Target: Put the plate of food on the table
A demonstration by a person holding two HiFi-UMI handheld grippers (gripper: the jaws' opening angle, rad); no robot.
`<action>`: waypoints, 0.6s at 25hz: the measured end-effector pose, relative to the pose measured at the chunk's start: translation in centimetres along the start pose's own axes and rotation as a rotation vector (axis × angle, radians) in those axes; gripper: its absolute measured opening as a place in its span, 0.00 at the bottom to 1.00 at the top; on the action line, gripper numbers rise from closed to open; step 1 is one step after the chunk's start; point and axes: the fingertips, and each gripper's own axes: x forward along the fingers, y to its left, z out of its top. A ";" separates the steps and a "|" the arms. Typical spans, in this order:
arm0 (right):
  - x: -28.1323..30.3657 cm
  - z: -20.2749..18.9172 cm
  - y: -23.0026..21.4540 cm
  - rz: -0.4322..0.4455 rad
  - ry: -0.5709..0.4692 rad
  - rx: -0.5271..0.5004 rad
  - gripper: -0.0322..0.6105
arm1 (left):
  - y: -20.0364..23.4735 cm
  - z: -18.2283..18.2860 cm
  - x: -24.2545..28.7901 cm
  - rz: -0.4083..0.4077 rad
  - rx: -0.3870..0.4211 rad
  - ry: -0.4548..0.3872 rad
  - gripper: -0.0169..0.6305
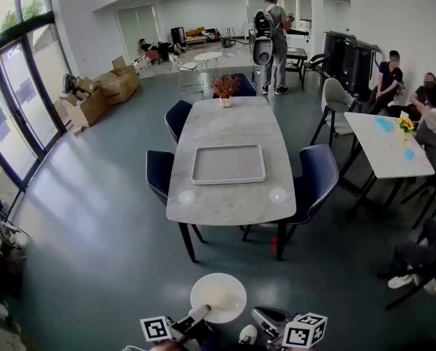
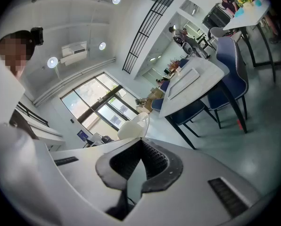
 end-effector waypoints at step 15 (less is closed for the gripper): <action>-0.9 1.3 0.2 -0.035 -0.020 -0.003 0.06 | 0.1 -0.2 0.5 0.013 0.002 0.011 0.07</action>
